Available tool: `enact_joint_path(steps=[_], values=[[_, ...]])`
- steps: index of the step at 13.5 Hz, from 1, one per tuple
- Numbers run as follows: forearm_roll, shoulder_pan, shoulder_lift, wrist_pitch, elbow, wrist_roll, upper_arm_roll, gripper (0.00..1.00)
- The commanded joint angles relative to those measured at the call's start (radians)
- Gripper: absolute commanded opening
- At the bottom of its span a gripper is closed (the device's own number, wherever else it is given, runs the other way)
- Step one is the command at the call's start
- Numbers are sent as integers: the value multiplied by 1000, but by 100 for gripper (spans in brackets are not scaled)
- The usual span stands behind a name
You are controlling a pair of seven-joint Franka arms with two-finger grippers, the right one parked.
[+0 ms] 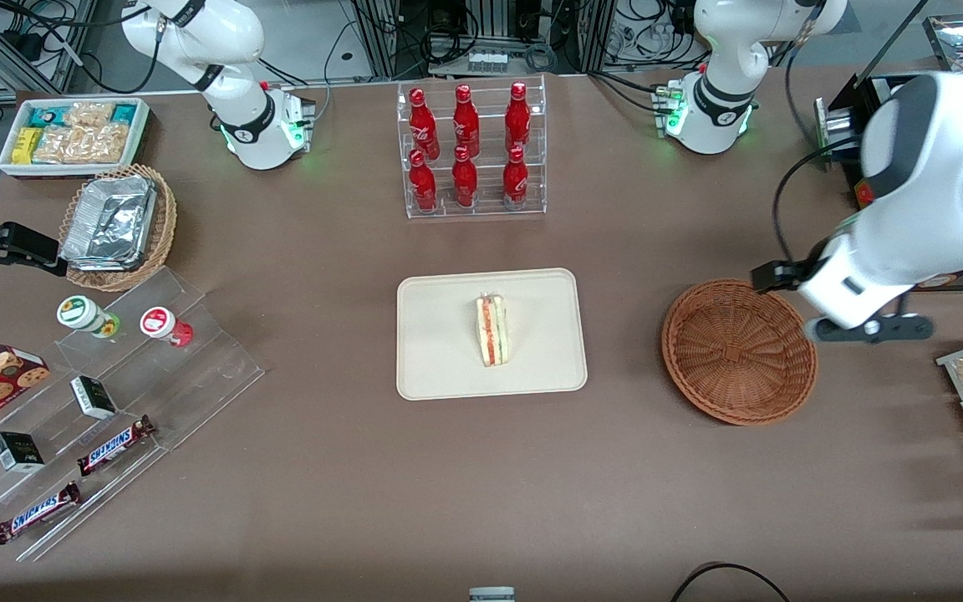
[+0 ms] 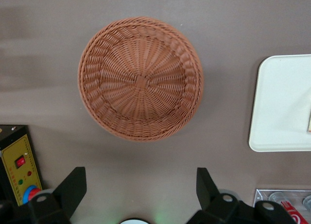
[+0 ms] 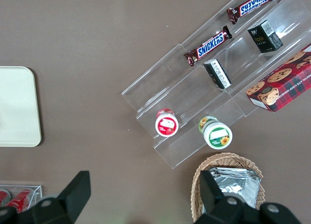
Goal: Place sandwich from basket to tray
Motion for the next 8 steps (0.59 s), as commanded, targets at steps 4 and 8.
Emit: enact_joint_path(steps=[4,8], values=[[-18,43,-119,-77,-71,60,-9,100],[-18,23,-163,-150,-65,60,25,100]])
